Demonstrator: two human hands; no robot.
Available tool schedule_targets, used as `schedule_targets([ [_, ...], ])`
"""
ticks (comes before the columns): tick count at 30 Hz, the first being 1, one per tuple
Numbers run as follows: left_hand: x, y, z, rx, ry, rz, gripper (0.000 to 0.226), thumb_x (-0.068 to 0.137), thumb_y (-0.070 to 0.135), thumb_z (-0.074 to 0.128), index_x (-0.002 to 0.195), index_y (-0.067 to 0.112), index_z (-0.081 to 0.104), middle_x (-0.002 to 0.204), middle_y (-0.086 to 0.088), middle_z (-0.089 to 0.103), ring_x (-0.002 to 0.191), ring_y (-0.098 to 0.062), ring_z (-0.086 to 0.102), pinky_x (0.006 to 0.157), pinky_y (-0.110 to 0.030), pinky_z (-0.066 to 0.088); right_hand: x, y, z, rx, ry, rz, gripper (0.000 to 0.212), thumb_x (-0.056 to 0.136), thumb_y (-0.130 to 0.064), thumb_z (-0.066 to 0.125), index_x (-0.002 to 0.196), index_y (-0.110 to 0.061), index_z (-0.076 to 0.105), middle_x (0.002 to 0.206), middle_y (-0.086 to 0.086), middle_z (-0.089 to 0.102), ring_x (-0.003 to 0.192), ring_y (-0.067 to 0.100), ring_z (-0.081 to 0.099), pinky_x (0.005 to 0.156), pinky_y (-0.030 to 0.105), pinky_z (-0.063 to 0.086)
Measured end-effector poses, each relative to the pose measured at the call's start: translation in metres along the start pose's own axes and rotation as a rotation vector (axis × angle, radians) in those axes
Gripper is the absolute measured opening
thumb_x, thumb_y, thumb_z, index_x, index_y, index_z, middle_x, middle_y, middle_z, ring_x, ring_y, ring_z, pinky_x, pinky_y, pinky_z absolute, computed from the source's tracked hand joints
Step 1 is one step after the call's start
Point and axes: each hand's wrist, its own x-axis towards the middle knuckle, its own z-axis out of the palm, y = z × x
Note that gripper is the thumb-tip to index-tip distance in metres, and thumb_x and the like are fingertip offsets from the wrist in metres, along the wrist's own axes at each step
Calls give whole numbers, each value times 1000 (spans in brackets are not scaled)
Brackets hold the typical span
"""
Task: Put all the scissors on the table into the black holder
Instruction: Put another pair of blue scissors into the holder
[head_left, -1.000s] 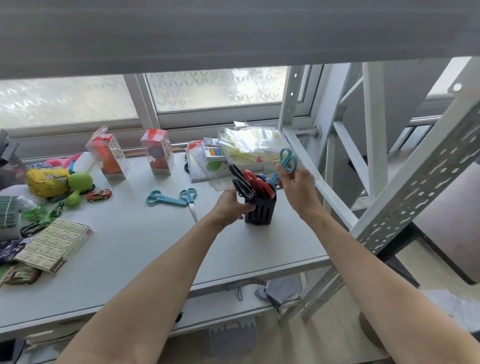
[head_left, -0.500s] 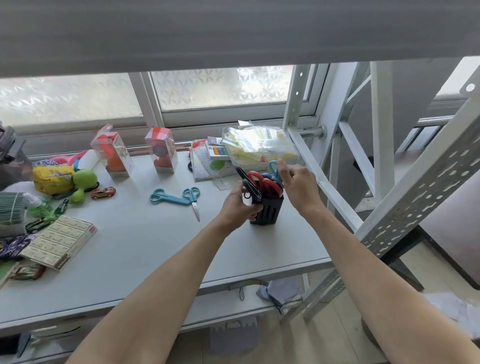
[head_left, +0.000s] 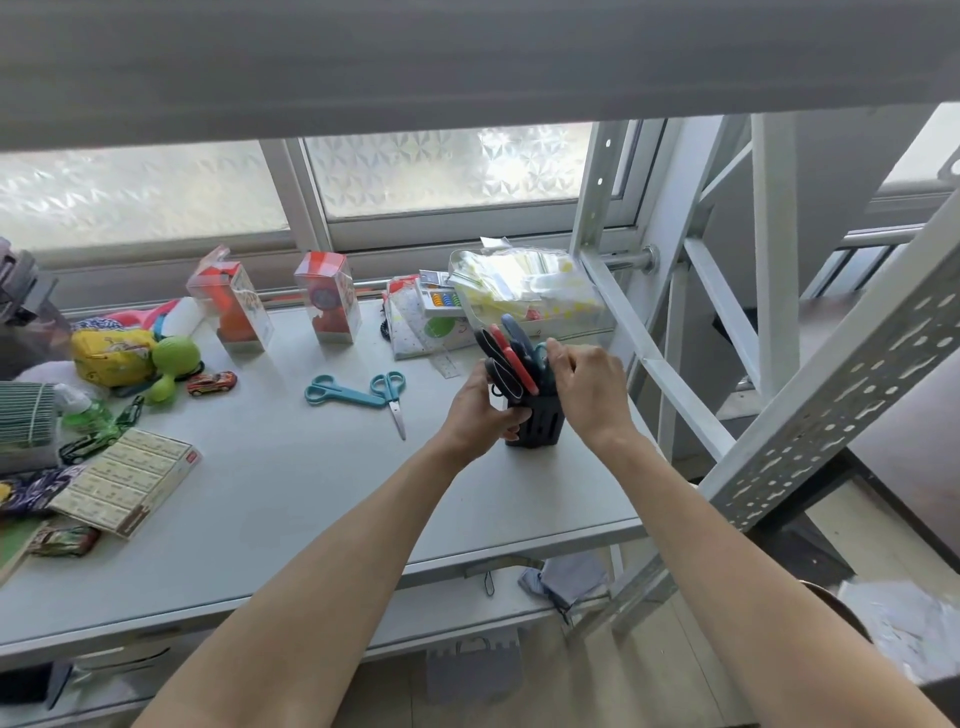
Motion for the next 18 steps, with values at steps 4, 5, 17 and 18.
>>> schedule_targets([
  [4,1,-2,0,-7,2,-9,50,83,-1,69,126,5,45,122,-22,58,74,-30,64,72,-44,61,5,-3,-8,-3,100,-5,50,104,-27,45,56,-11,45,51,2,45,51,21,38,58,27,27],
  [5,1,-2,0,-5,1,-7,50,83,-1,69,126,5,45,122,-22,58,74,-30,64,71,-43,61,5,-5,-11,-24,132,-23,49,104,-26,45,57,-11,45,53,3,46,51,21,38,58,27,26],
  [17,1,-2,-2,22,-12,-4,52,84,0,70,128,9,43,127,-15,55,80,-28,66,61,-28,61,9,-13,-25,-104,346,-156,41,103,-26,48,83,1,70,77,14,62,61,17,48,61,26,39],
  [18,1,-1,-2,23,-9,-2,52,84,-1,70,127,8,44,127,-15,55,80,-28,66,61,-28,62,7,-10,-20,-106,306,-146,42,103,-26,48,79,1,69,75,14,62,60,18,48,61,26,38],
])
